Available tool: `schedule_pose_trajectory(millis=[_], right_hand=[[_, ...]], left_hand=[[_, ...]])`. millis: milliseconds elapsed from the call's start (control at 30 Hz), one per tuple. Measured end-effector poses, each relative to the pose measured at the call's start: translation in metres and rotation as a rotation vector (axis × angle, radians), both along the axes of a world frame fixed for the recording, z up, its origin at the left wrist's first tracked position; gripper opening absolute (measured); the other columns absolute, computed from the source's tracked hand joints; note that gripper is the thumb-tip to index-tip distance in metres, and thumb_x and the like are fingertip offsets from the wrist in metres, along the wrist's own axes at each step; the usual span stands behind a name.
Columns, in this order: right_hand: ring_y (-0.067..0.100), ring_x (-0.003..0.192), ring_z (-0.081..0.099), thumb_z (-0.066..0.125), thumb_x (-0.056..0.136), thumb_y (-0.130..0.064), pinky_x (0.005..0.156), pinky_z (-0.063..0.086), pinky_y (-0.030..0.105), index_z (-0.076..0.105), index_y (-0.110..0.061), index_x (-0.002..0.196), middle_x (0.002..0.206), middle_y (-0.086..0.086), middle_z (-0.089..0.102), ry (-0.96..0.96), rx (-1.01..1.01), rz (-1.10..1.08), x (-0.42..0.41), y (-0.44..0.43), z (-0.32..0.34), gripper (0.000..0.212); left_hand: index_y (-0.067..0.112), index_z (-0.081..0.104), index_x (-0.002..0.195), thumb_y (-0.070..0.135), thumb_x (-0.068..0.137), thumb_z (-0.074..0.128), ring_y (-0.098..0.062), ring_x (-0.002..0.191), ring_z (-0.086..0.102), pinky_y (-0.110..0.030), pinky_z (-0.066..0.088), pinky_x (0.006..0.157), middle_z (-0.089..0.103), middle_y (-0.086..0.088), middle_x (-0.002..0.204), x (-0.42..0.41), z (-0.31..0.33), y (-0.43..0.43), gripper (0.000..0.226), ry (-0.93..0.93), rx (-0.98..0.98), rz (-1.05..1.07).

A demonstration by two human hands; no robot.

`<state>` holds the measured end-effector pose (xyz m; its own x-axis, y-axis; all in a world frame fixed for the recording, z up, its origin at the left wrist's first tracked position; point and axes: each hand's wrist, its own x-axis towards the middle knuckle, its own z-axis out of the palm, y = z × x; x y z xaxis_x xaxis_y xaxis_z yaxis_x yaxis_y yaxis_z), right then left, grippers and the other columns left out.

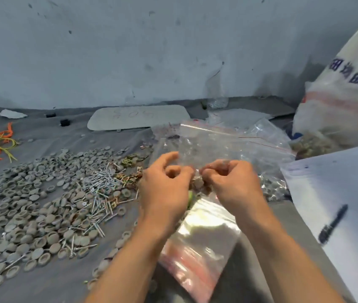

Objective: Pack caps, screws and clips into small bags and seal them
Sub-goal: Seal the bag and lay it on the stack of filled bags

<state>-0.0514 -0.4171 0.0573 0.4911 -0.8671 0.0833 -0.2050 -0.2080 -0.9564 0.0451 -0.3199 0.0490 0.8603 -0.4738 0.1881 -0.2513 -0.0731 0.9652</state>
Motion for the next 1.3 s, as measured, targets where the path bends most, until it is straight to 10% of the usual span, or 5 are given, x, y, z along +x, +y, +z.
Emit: schedule_pose_trajectory(millis=[233, 367, 567, 1133, 1300], right_hand=[[0.025, 0.103, 0.072, 0.069, 0.085, -0.009, 0.098, 0.057, 0.047, 0.066, -0.022, 0.129, 0.105, 0.001, 0.078, -0.002, 0.064, -0.448, -0.022, -0.056, -0.011, 0.046], [0.022, 0.106, 0.065, 0.06, 0.083, 0.003, 0.089, 0.048, 0.032, 0.062, -0.023, 0.124, 0.107, -0.005, 0.068, 0.021, -0.197, -0.55, -0.026, -0.05, -0.011, 0.049], [0.028, 0.091, 0.068, 0.061, 0.076, 0.001, 0.07, 0.05, 0.031, 0.076, -0.017, 0.096, 0.092, 0.004, 0.076, 0.448, -0.233, -0.062, -0.02, -0.048, -0.022, 0.031], [0.018, 0.122, 0.06, 0.08, 0.081, -0.045, 0.091, 0.046, 0.028, 0.053, -0.035, 0.145, 0.129, -0.005, 0.069, 0.881, -0.524, 0.5, -0.052, 0.038, -0.018, 0.071], [0.022, 0.118, 0.063, 0.066, 0.09, -0.026, 0.094, 0.051, 0.029, 0.069, -0.033, 0.124, 0.123, -0.008, 0.071, 0.871, -0.595, 0.423, -0.053, 0.041, -0.02, 0.034]], left_hand=[[0.023, 0.052, 0.123, 0.009, 0.076, 0.079, -0.014, 0.096, 0.066, -0.034, 0.055, 0.09, 0.067, 0.006, 0.108, -0.017, -0.018, -0.088, 0.057, -0.072, 0.26, -0.15], [0.027, 0.049, 0.107, 0.013, 0.08, 0.076, -0.018, 0.092, 0.056, -0.029, 0.041, 0.078, 0.059, 0.004, 0.105, -0.025, -0.032, -0.091, 0.04, -0.585, 0.291, -0.119], [0.024, 0.056, 0.132, 0.022, 0.09, 0.065, -0.027, 0.121, 0.057, -0.039, 0.045, 0.092, 0.061, -0.002, 0.13, -0.023, -0.034, -0.091, 0.044, -0.678, 0.733, -0.49], [0.035, 0.073, 0.11, 0.008, 0.086, 0.071, -0.001, 0.109, 0.059, -0.021, 0.043, 0.102, 0.068, 0.021, 0.118, -0.016, -0.025, 0.084, 0.036, -0.627, 0.515, -0.144], [0.04, 0.072, 0.104, 0.016, 0.086, 0.074, 0.002, 0.107, 0.059, -0.023, 0.046, 0.101, 0.067, 0.025, 0.114, -0.019, -0.036, 0.102, 0.03, -0.571, 0.499, -0.139]])
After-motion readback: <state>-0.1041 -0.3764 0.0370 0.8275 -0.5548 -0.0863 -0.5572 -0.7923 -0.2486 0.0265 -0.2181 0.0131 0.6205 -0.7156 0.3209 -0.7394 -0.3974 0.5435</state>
